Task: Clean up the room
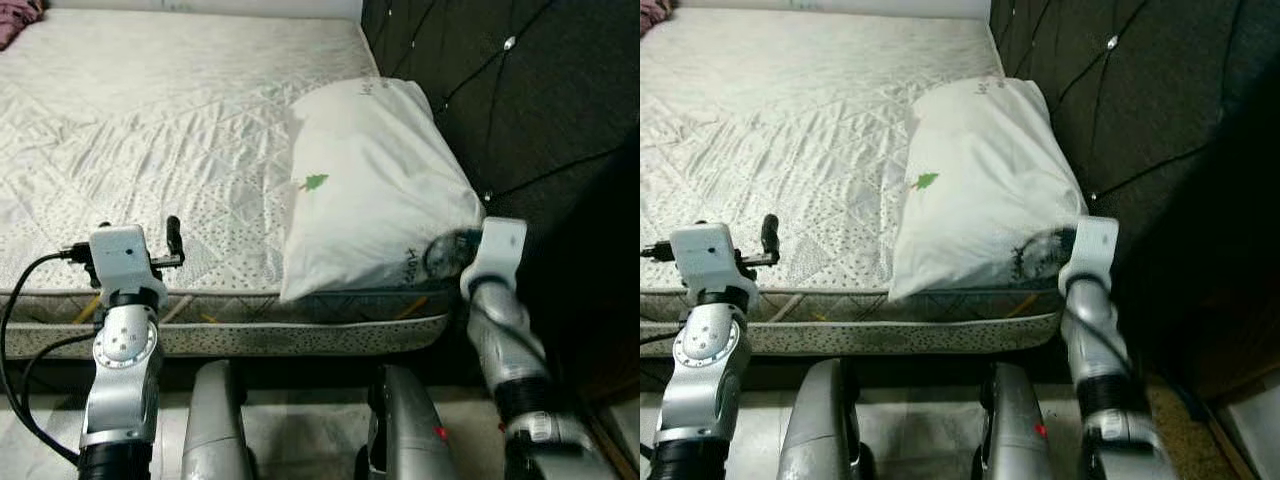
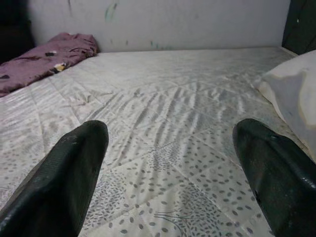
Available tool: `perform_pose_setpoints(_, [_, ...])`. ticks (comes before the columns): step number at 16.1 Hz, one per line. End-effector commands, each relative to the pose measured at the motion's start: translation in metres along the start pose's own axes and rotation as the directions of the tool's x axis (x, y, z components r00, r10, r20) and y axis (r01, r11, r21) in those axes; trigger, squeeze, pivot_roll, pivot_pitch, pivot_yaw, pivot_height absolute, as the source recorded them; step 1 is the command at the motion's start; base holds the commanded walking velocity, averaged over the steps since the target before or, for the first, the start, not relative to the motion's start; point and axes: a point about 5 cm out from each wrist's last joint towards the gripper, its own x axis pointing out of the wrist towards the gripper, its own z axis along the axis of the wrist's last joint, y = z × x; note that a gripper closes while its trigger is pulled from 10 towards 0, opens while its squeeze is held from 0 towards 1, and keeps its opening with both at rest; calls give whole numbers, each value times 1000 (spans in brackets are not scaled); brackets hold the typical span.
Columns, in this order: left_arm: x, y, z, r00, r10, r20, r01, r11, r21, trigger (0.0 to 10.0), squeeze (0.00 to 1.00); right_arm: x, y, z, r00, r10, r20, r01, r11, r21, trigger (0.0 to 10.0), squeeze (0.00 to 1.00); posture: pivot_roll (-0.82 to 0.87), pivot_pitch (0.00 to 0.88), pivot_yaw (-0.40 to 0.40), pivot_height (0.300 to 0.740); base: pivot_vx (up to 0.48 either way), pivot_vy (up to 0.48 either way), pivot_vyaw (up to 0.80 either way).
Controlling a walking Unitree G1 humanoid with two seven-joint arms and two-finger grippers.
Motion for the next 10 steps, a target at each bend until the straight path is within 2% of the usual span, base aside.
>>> perform_pose_setpoints(1, [1,0,0,1000,12,4,-12,1000,-3,10000,0,-2,-3,7,1000,0,30,0,1000,4,10000,1000,30,0,-31,546,0,0,0])
perform_pose_setpoints(3, [1,1,2,1000,14,19,-14,1000,-11,10000,0,-4,-3,18,994,17,104,-16,1000,-14,10000,1000,20,0,-27,546,0,0,0])
perform_pose_setpoints(5, [0,-1,4,999,9,32,-8,1000,-18,10000,0,-7,4,45,969,72,238,-63,997,-46,10000,1000,16,0,-28,546,0,0,0])
perform_pose_setpoints(6, [-2,-3,4,999,7,32,-6,1000,-22,10000,0,-8,14,58,944,126,305,-116,992,-53,10000,1000,19,0,-30,546,0,0,0])
perform_pose_setpoints(8, [-7,-4,5,999,4,33,-3,1000,-28,10000,0,-7,55,79,884,282,373,-280,958,-61,10000,1000,38,0,-37,546,0,0,0])
perform_pose_setpoints(10, [-9,-3,4,1000,1,25,0,1000,-25,10000,0,4,82,80,890,338,305,-337,940,-59,10000,1000,53,0,-53,546,0,0,0])
